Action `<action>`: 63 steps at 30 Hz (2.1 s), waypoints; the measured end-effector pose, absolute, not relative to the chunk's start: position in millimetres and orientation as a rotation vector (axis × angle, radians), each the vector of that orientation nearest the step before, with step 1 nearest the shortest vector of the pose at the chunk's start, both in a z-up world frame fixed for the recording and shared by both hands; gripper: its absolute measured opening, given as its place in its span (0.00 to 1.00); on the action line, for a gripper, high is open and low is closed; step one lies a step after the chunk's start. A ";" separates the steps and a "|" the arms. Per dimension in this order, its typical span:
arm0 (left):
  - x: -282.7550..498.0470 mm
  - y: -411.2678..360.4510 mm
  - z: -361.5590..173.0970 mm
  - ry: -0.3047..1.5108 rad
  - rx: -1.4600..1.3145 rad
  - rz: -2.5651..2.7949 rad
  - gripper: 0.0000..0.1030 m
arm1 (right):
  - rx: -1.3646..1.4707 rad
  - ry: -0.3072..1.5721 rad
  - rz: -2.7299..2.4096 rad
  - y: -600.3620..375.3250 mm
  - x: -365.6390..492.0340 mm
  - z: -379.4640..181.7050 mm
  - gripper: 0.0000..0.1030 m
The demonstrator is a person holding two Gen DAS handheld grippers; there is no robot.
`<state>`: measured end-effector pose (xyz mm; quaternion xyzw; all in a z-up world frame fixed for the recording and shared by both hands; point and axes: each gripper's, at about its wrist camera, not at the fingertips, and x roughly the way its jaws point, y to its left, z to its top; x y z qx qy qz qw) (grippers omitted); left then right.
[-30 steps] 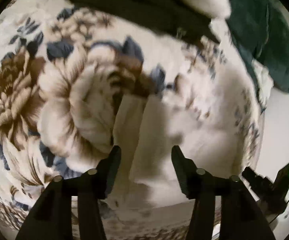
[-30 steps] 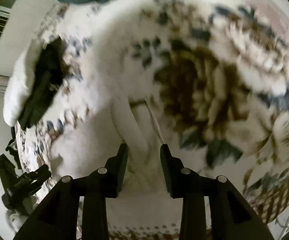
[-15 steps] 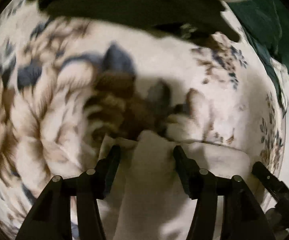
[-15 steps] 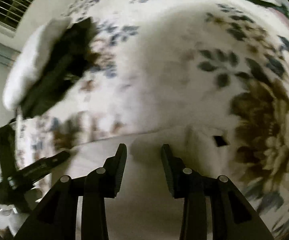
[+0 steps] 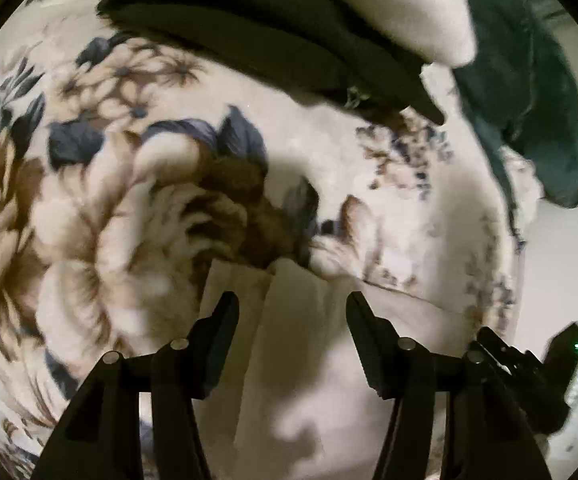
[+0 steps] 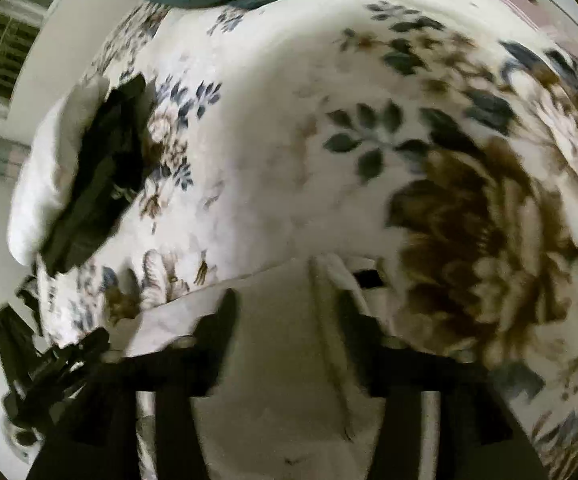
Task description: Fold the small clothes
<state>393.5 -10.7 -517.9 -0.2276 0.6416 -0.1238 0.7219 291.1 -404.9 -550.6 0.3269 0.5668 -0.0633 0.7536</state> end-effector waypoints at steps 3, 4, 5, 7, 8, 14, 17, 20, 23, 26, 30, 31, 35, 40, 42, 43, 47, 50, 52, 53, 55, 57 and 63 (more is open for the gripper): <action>381.5 7.8 -533.3 1.469 -0.608 -0.295 0.70 | 0.831 1.259 -0.124 -430.9 269.8 -556.9 0.73; 376.4 9.7 -544.2 1.501 -0.645 -0.299 0.70 | 0.869 1.276 -0.109 -437.5 263.3 -562.7 0.73; 370.4 10.8 -556.3 1.540 -0.670 -0.301 0.70 | 0.917 1.297 -0.082 -443.8 255.8 -571.5 0.73; 359.9 9.0 -574.1 1.587 -0.715 -0.322 0.70 | 0.993 1.337 -0.039 -449.3 245.8 -588.7 0.73; 358.0 4.7 -579.8 1.596 -0.731 -0.331 0.70 | 1.020 1.348 -0.021 -449.6 243.7 -595.1 0.73; 360.1 -1.7 -589.8 1.620 -0.733 -0.334 0.70 | 1.168 1.396 0.102 -436.0 240.2 -636.7 0.73; 359.4 -0.6 -587.2 1.620 -0.732 -0.347 0.70 | 1.187 1.399 0.145 -427.0 246.8 -642.4 0.73; 355.8 3.4 -586.9 1.612 -0.734 -0.355 0.70 | 1.192 1.413 0.167 -418.5 252.9 -644.8 0.73; 353.7 2.0 -589.4 1.597 -0.742 -0.345 0.70 | 1.207 1.414 0.182 -414.4 254.8 -645.9 0.75; 351.4 -0.6 -587.7 1.555 -0.740 -0.345 0.69 | 1.222 1.407 0.179 -410.5 258.6 -646.0 0.74; 350.5 -12.3 -581.0 1.511 -0.737 -0.383 0.35 | 1.175 1.403 0.160 -404.3 257.0 -642.0 0.34; 350.2 -15.5 -580.1 1.512 -0.741 -0.391 0.33 | 1.162 1.400 0.153 -402.1 255.9 -640.8 0.33; 350.5 -16.1 -570.0 1.487 -0.733 -0.375 0.23 | 1.149 1.366 0.126 -399.4 251.4 -631.7 0.25; 354.6 -15.4 -545.4 1.456 -0.716 -0.388 0.20 | 1.130 1.350 0.107 -395.5 251.4 -612.2 0.23; 355.2 -16.3 -535.0 1.445 -0.701 -0.401 0.20 | 1.111 1.346 0.112 -392.6 252.5 -601.5 0.22; 355.5 -16.8 -526.9 1.435 -0.688 -0.413 0.19 | 1.106 1.342 0.120 -390.6 253.7 -593.9 0.22; 358.8 -10.2 -499.3 1.397 -0.676 -0.423 0.19 | 1.073 1.313 0.144 -381.8 261.3 -560.7 0.22; 365.3 2.4 -471.8 1.367 -0.695 -0.440 0.19 | 1.055 1.276 0.162 -372.6 273.8 -522.5 0.22; 372.3 12.0 -449.4 1.342 -0.706 -0.453 0.19 | 1.040 1.252 0.174 -365.5 282.8 -497.5 0.22; 378.6 17.3 -434.0 1.327 -0.702 -0.460 0.19 | 1.034 1.234 0.185 -359.8 290.8 -479.6 0.22; 393.6 26.2 -408.2 1.298 -0.701 -0.473 0.19 | 1.024 1.206 0.199 -350.8 305.3 -452.4 0.22; 413.0 36.8 -384.5 1.272 -0.697 -0.474 0.19 | 1.015 1.173 0.217 -337.8 325.7 -423.1 0.22; 497.2 67.6 -329.7 1.186 -0.668 -0.471 0.19 | 0.955 1.084 0.266 -292.0 414.4 -355.8 0.22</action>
